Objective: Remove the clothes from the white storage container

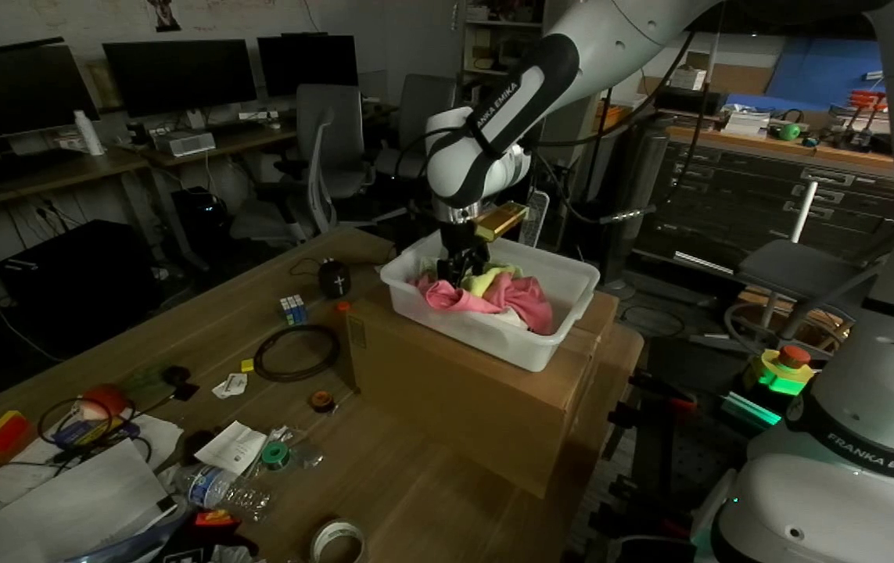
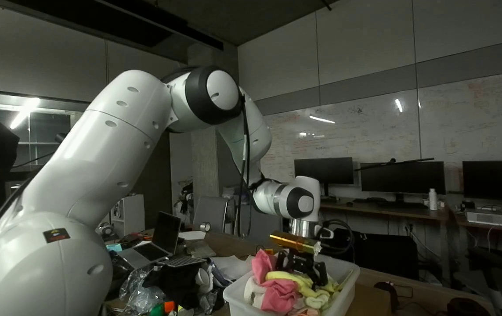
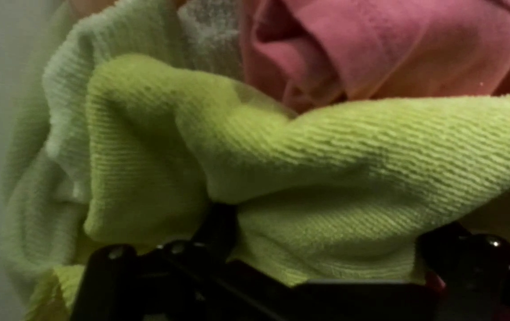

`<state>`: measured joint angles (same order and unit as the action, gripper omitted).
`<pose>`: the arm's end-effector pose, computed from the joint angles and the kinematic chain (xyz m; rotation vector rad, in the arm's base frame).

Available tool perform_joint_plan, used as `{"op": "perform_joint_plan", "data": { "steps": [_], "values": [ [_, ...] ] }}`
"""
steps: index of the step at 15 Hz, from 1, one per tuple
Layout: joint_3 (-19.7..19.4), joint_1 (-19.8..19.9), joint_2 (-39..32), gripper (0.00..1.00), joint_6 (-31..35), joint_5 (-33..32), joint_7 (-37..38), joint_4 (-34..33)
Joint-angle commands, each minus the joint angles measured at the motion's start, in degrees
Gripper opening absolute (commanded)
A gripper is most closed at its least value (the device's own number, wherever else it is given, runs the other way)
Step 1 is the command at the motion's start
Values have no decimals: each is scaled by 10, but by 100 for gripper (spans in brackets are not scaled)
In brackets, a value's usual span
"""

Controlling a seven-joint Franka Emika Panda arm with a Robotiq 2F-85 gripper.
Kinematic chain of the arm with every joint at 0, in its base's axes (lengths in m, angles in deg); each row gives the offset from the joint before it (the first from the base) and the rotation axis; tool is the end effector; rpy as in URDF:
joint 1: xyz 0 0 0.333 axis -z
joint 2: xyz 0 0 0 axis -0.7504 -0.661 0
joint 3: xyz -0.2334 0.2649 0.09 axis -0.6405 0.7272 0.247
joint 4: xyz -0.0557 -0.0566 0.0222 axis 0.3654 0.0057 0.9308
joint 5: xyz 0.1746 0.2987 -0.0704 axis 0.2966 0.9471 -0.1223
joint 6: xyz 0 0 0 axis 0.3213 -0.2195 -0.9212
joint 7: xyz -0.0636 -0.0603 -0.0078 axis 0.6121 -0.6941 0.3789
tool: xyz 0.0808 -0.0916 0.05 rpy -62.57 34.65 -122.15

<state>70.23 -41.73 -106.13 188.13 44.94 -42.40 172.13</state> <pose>0.5900 -0.1049 0.2473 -3.0926 0.0591 0.2875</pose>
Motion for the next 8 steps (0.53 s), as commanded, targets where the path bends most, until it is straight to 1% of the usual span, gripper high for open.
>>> {"op": "perform_joint_plan", "data": {
  "steps": [1,3,4,8],
  "values": [
    [4,1,-30,74,1,-7,11,-26],
    [5,2,-28,60,4,-5,11,-26],
    [6,2,-28,51,5,-3,10,-26],
    [9,5,-16,24,15,3,8,-17]
  ]
}}
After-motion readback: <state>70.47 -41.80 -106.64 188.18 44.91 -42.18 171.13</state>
